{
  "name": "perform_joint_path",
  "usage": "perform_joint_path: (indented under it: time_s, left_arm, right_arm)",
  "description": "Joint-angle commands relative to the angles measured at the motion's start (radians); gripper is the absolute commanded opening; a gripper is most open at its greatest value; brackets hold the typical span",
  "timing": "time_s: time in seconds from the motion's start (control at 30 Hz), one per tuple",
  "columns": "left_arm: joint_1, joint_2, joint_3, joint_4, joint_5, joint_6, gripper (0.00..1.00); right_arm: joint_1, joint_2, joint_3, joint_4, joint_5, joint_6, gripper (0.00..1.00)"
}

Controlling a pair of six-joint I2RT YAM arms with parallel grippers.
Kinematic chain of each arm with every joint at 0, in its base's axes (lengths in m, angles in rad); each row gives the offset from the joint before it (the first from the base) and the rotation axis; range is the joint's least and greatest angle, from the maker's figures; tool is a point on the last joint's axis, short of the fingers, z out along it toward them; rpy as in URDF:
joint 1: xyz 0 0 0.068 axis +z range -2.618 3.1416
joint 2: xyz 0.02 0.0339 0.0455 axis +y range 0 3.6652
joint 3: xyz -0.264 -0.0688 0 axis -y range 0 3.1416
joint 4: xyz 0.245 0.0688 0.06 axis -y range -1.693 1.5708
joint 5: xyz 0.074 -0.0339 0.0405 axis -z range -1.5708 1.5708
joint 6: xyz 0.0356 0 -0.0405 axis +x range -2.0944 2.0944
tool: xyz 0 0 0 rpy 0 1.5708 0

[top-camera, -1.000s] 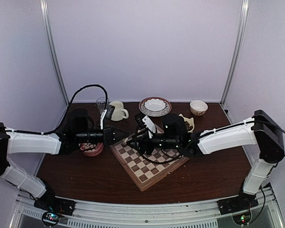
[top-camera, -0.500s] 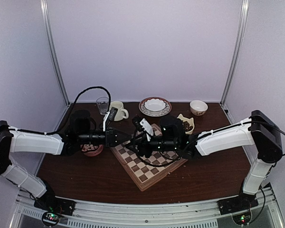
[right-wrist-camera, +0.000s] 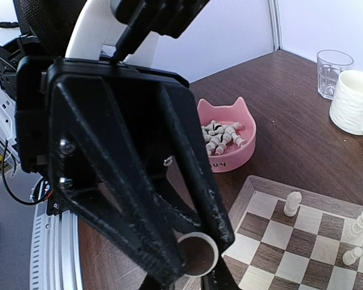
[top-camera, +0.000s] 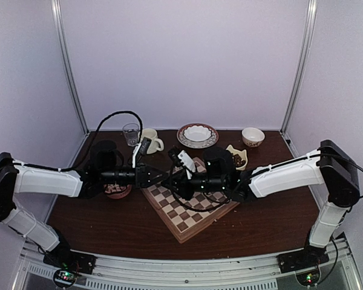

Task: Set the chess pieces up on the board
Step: Pass from the left arm to the right

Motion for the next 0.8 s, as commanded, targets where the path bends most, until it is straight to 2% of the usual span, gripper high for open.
perform_joint_path:
  time_s: [0.0, 0.1, 0.2, 0.43, 0.77]
  left_arm:
    - [-0.006, -0.027, 0.009, 0.007, -0.041, 0.035, 0.35]
    - [-0.006, -0.071, 0.004, -0.056, -0.102, 0.073, 0.52]
    - [-0.006, -0.111, 0.011, -0.143, -0.151, 0.121, 0.59]
    - [-0.006, -0.134, 0.05, -0.282, -0.197, 0.185, 0.6]
    - [-0.007, -0.042, 0.083, -0.242, -0.089, 0.157, 0.56]
  right_arm:
    - [0.004, -0.002, 0.036, -0.047, 0.041, -0.036, 0.05]
    - [0.004, -0.014, 0.049, -0.112, 0.073, -0.091, 0.04]
    - [0.004, -0.018, 0.085, -0.228, 0.104, -0.181, 0.03]
    - [0.009, -0.045, 0.095, -0.34, 0.23, -0.322, 0.02]
    - [0.032, -0.048, 0.097, -0.341, 0.238, -0.344, 0.03]
